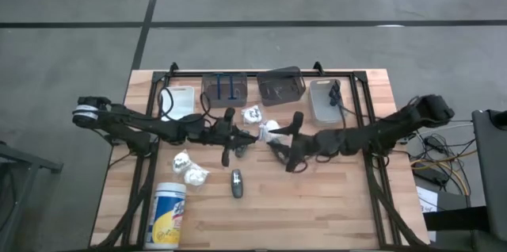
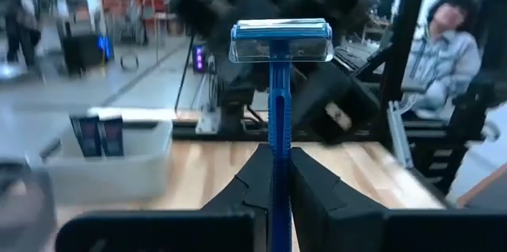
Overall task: Pick & Place Travel size toiletries
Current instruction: Put the blue razor into the left black bin
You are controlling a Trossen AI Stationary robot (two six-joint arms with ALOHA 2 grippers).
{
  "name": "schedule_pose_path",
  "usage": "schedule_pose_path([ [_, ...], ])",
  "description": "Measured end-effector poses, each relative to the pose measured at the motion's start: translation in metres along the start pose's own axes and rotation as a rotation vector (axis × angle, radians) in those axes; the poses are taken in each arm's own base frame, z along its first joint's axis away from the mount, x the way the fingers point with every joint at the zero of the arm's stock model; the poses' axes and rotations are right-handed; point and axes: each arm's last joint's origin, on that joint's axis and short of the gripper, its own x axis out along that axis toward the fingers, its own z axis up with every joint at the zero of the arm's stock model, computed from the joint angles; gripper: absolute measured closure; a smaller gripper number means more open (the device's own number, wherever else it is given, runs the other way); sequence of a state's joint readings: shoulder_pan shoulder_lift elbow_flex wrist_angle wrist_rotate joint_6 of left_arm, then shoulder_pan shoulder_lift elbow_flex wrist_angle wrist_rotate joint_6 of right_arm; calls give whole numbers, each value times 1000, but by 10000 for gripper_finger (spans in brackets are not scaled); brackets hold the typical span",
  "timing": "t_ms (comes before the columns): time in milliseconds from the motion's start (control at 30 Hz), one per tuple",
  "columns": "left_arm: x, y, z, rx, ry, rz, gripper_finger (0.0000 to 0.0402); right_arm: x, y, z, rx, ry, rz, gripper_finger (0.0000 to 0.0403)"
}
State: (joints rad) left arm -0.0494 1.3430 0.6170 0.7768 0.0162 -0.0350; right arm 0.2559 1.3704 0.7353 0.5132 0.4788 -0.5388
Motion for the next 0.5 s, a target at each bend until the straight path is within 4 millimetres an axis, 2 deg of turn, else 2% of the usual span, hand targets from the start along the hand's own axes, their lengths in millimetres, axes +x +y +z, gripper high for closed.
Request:
schedule_pose_path([
  [233, 0, 0, 3, 116, -31, 10, 374, -1, -25, 1, 221, -101, 123, 253],
  [500, 3, 1, 10, 170, -57, 29, 374, 15, -25, 2, 273, -107, 166, 278],
])
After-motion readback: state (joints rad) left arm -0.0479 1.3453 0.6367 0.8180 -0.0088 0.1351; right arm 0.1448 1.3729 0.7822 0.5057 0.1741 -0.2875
